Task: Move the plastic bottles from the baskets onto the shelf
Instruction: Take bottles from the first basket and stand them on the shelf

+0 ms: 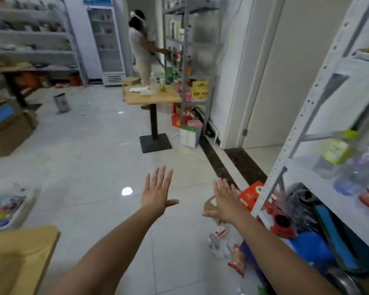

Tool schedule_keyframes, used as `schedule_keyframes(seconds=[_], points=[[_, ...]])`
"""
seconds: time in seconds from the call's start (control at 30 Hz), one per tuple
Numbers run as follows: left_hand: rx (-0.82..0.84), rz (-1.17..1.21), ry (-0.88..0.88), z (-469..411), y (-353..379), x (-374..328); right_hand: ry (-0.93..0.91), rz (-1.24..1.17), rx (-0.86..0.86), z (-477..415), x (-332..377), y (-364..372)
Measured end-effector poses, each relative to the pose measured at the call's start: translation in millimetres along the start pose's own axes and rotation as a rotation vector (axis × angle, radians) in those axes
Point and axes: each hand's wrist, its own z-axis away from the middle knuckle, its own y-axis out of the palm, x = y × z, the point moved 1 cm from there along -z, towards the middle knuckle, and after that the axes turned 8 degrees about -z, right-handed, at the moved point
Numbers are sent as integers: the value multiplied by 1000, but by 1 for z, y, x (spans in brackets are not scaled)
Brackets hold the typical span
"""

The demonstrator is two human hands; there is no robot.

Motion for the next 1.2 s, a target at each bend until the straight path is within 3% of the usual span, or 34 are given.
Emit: schedule_keyframes(seconds=[0.23, 0.5, 0.63, 0.8, 1.2], points=[[52, 9, -487, 85, 36, 192, -402, 76, 45, -91, 194, 17], [145, 36, -1087, 276, 78, 351, -896, 175, 178, -106, 436, 86], [242, 71, -1343, 365, 95, 363, -1134, 235, 239, -79, 517, 116], [317, 203, -1610, 432, 123, 335, -1341, 274, 274, -75, 569, 135], [253, 364, -2042, 440, 150, 285, -1679, 426, 362, -102, 647, 188]])
